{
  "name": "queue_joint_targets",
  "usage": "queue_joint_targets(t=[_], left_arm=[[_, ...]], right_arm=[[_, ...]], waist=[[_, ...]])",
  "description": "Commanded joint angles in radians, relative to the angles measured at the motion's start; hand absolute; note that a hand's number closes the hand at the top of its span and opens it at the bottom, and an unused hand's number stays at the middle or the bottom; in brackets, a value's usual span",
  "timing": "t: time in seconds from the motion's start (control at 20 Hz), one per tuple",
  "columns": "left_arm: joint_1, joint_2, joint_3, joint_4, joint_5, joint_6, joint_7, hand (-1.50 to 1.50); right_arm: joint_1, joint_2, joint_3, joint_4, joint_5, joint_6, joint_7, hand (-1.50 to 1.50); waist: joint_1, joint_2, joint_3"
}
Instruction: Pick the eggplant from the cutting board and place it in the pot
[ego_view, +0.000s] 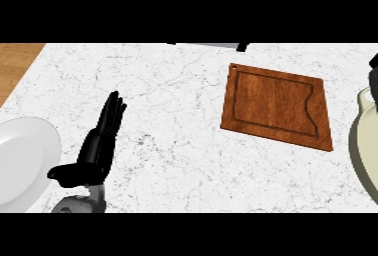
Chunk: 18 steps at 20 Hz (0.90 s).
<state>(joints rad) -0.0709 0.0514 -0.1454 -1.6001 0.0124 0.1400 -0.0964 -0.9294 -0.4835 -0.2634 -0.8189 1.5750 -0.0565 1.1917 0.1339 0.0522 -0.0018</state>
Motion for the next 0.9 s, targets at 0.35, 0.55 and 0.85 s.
queue_joint_targets(t=[0.35, 0.55, 0.85], left_arm=[[-0.012, -0.011, 0.000, 0.019, -0.014, 0.018, 0.009, 0.00], [0.017, -0.012, 0.014, 0.031, -0.013, 0.028, -0.016, 0.00], [0.019, 0.010, 0.054, 0.051, 0.005, 0.019, -0.021, 0.00]], right_arm=[[-0.130, -0.034, -0.132, 0.204, 0.211, -0.006, 0.295, 1.50], [-0.119, -0.025, -0.191, 0.205, 0.271, -0.043, 0.295, 1.50], [-0.081, -0.040, -0.274, 0.206, 0.313, -0.044, 0.295, 1.50]], waist=[[-0.034, -0.016, 0.003], [-0.057, -0.025, 0.002], [-0.092, -0.034, 0.002]])
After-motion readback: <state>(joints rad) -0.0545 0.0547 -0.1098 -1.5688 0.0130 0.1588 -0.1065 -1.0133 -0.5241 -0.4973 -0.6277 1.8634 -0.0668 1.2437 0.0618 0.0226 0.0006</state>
